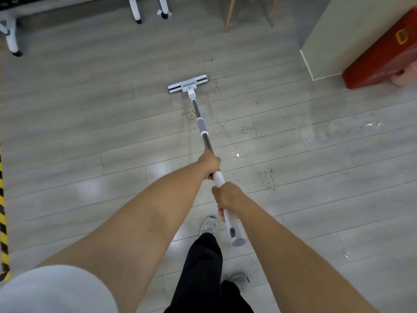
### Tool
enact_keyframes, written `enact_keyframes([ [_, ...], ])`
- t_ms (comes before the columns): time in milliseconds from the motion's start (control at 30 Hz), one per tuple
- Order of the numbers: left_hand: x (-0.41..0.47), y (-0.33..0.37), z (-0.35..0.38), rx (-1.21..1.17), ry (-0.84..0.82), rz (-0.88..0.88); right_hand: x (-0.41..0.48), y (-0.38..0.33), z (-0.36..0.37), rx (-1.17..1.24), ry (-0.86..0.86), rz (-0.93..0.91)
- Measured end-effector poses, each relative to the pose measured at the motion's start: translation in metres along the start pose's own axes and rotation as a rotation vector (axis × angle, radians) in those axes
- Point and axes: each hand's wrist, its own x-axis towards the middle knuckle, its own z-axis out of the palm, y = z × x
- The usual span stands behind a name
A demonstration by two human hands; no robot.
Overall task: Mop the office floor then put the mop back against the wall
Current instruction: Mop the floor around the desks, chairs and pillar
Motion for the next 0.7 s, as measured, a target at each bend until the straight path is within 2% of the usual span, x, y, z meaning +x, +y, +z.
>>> enact_keyframes([
  [233,-0.001,-0.022,0.031,-0.007,-0.009,-0.020,0.007,0.040,0.000,-0.131,0.022,-0.018],
  [400,-0.035,-0.052,0.054,-0.009,-0.022,-0.007,-0.010,0.087,0.005,-0.159,0.024,-0.047],
  [567,-0.104,-0.115,0.112,0.011,-0.017,0.008,-0.054,0.182,0.015,-0.159,-0.004,0.020],
  [700,-0.175,-0.191,0.176,0.031,-0.043,-0.004,-0.109,0.288,0.024,-0.291,-0.039,0.049],
])
